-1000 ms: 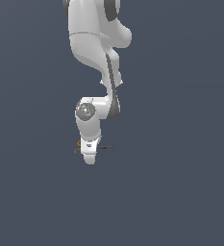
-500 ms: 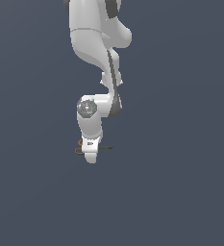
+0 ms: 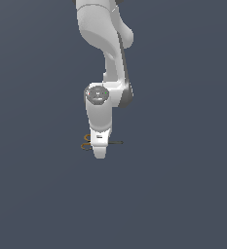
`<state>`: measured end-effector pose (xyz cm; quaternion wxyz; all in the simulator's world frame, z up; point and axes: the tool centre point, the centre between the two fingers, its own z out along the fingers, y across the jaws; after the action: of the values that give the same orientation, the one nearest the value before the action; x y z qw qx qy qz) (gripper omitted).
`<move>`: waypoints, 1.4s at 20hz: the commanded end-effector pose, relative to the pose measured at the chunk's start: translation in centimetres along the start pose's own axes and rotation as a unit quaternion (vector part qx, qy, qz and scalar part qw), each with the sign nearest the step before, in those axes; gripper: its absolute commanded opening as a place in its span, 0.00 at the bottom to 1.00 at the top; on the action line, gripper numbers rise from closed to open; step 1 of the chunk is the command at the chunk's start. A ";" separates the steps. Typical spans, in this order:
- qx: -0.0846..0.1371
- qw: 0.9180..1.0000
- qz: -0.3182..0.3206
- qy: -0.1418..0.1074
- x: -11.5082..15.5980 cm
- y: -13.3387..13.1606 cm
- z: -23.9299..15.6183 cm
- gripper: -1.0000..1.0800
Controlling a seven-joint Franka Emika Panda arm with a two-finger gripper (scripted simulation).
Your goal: Pick up the object and move it to a goal position.
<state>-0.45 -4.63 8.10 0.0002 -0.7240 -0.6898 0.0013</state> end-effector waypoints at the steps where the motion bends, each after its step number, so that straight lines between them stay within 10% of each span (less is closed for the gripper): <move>1: -0.001 1.000 -0.001 0.000 1.4 -0.2 -2.4 0.00; 28: -0.001 1.000 0.000 0.001 18.2 -1.8 -31.1 0.00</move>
<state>-1.27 12.92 37.68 0.0000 -0.7235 -0.6904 0.0002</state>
